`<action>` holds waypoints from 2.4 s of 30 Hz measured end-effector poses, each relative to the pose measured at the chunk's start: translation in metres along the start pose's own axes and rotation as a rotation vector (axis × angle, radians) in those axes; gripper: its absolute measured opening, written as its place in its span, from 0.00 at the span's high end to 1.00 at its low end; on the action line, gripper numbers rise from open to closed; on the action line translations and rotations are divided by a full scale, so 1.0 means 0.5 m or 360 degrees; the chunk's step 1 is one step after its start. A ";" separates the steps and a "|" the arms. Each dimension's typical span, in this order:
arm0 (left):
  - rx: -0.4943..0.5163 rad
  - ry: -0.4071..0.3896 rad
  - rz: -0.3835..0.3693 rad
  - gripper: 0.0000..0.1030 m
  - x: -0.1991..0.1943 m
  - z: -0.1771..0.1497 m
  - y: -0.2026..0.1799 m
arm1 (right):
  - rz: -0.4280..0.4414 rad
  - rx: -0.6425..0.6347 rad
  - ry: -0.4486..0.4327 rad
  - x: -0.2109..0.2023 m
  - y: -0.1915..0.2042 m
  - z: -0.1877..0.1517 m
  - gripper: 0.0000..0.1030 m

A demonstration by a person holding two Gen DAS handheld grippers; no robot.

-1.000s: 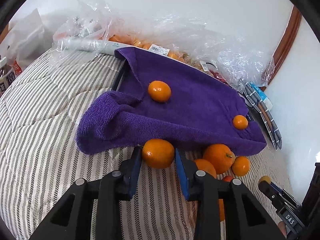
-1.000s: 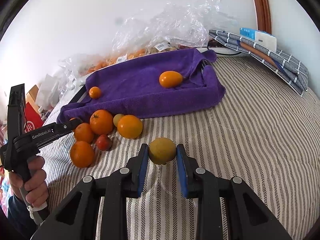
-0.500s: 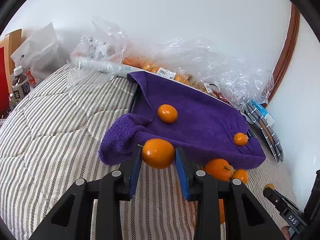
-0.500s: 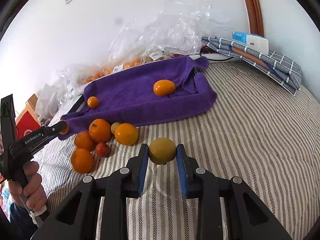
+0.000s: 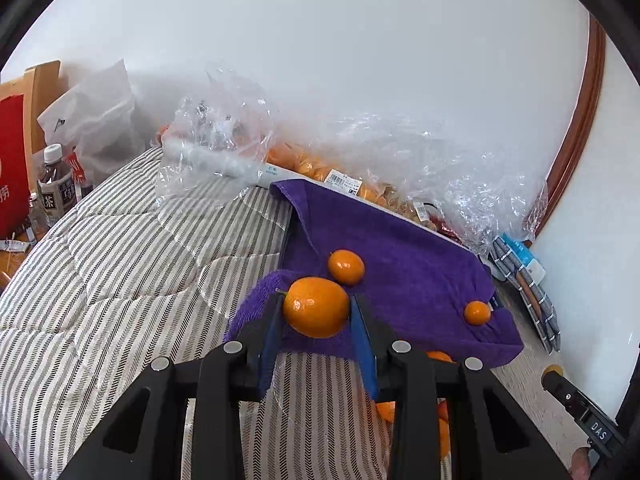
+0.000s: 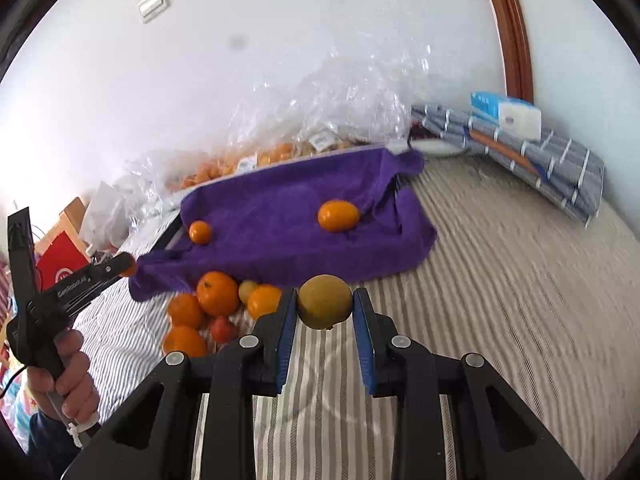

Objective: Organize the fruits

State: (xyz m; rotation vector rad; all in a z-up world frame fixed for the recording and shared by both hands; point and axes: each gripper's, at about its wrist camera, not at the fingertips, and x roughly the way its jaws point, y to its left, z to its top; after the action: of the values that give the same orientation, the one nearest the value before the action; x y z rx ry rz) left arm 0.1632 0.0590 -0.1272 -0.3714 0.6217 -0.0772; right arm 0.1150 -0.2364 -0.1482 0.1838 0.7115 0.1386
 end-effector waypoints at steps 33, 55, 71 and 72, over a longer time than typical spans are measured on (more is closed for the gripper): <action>0.0208 0.0196 0.0083 0.69 0.163 0.040 -0.059 | -0.0032 -0.0100 0.0104 0.206 0.010 0.089 0.73; 0.0277 0.0246 0.0101 0.69 0.180 0.025 -0.071 | -0.0093 -0.0084 0.0091 0.207 0.014 0.087 0.57; 0.0224 0.0183 0.0048 0.54 0.156 0.033 -0.069 | -0.0140 -0.0081 -0.0011 0.189 0.013 0.091 0.38; 0.0221 0.0165 0.0044 0.53 0.153 0.035 -0.070 | -0.0146 -0.0083 -0.0010 0.189 0.013 0.090 0.38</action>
State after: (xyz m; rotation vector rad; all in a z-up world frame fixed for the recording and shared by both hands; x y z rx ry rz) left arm 0.2367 0.0182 -0.1439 -0.2255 0.7197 -0.1128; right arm 0.2150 -0.2175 -0.1732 0.1018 0.7080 0.0689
